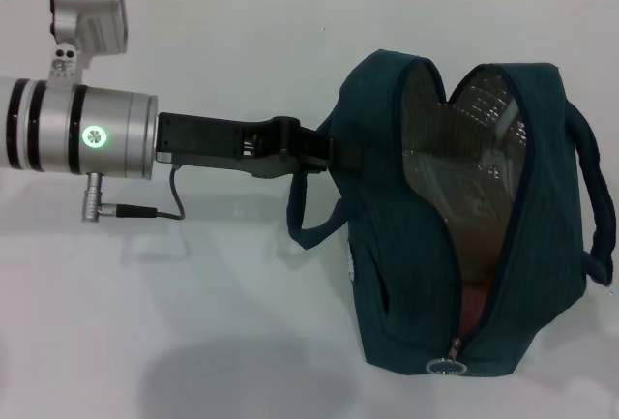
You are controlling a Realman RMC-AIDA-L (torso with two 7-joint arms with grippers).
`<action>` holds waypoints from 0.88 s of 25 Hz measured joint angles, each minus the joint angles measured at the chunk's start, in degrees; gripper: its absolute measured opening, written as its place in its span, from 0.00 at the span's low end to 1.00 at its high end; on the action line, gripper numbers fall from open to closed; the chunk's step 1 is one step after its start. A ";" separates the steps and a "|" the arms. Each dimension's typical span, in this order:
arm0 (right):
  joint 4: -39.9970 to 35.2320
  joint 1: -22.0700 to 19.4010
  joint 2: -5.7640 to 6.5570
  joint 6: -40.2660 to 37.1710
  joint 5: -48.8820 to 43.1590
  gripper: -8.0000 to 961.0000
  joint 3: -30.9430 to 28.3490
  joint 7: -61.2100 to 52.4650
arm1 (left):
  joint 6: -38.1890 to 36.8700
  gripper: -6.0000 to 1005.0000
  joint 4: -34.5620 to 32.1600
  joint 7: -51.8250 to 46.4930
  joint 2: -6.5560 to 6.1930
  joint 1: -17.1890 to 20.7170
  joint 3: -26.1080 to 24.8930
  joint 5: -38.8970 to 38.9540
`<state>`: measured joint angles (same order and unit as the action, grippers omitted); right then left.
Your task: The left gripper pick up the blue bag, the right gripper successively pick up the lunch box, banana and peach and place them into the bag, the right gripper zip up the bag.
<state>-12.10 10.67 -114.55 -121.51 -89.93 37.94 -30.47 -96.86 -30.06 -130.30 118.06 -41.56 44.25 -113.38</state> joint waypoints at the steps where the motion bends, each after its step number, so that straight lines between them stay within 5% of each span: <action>1: -0.67 -0.26 -0.03 -1.24 -0.08 0.91 0.70 0.06 | 0.00 0.08 0.00 -0.13 -0.02 0.16 -0.07 0.00; 15: -1.31 1.90 -0.69 3.60 -0.44 0.90 23.08 1.74 | -0.69 0.08 0.93 -0.49 -0.54 0.53 -0.29 0.24; 22: 1.99 0.74 -0.47 12.41 -0.37 0.90 25.97 1.67 | -0.75 0.08 1.25 -0.49 -0.52 0.85 -0.19 0.45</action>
<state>-10.11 11.41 -115.02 -109.11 -90.30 63.91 -28.80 -97.61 -28.81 -130.79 117.54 -40.71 44.06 -112.92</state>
